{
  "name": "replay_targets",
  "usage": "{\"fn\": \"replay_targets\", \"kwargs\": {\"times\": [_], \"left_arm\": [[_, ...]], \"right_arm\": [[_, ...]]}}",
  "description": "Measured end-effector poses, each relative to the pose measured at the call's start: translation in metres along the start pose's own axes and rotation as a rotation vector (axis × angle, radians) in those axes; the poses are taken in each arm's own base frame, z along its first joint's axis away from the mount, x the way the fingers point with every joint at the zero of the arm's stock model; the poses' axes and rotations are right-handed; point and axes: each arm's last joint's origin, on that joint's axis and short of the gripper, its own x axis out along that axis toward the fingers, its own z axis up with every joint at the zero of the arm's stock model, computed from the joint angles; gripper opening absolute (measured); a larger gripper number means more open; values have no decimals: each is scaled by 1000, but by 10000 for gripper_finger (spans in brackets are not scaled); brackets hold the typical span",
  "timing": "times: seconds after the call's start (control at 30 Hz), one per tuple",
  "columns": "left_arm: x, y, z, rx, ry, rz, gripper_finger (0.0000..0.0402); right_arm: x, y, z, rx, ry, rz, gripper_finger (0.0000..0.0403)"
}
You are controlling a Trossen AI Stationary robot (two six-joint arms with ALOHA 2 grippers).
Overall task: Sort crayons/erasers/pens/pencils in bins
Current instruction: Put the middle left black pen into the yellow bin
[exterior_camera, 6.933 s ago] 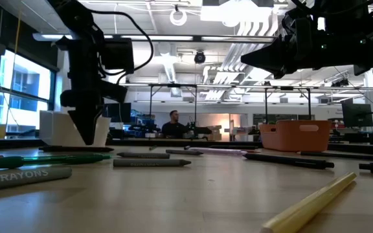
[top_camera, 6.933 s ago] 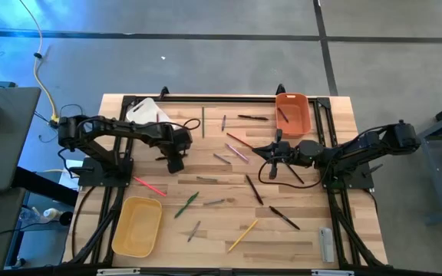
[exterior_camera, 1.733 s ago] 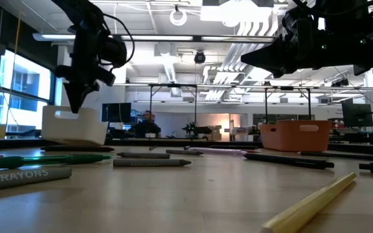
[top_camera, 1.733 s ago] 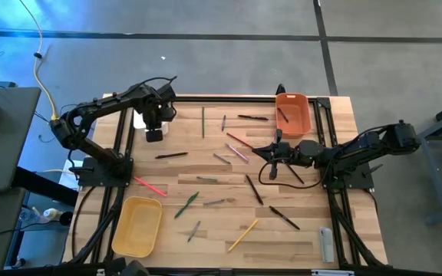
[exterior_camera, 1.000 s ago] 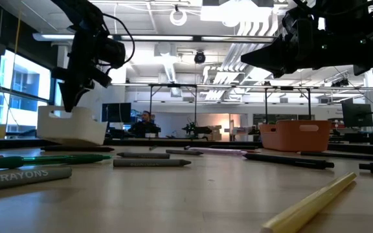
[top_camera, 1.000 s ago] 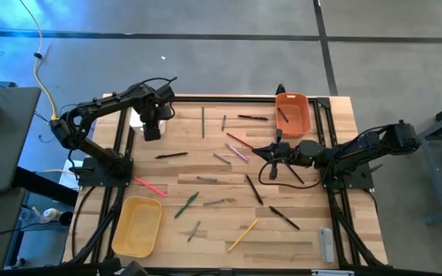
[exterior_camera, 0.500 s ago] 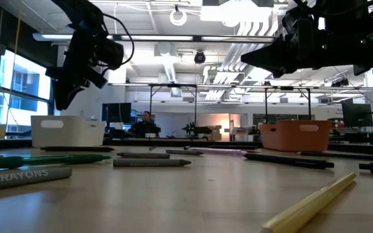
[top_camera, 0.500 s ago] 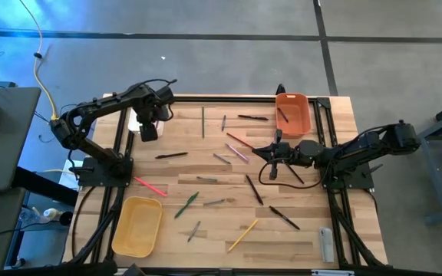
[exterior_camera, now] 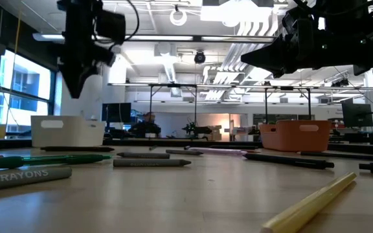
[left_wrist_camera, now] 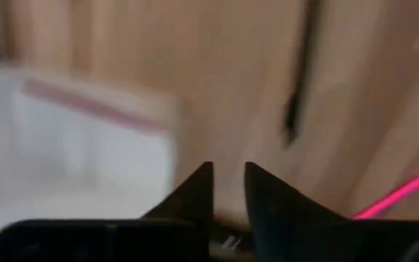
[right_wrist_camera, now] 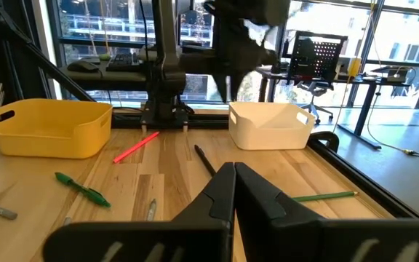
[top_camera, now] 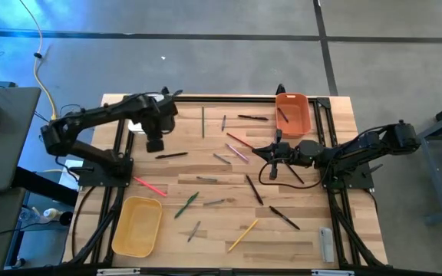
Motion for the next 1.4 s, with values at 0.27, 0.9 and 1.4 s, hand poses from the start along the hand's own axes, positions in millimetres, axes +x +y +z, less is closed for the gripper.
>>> {"fn": "replay_targets", "kwargs": {"times": [0.27,0.9,1.4], "left_arm": [[6,-51,20,87,-234,-55,5],[82,-51,32,3,-226,-129,93],[124,-44,43,23,-73,-115,116]], "right_arm": [[0,0,0,0,0,0,0],[0,0,3,4,-27,13,0],[0,0,2,3,-26,16,0]]}}
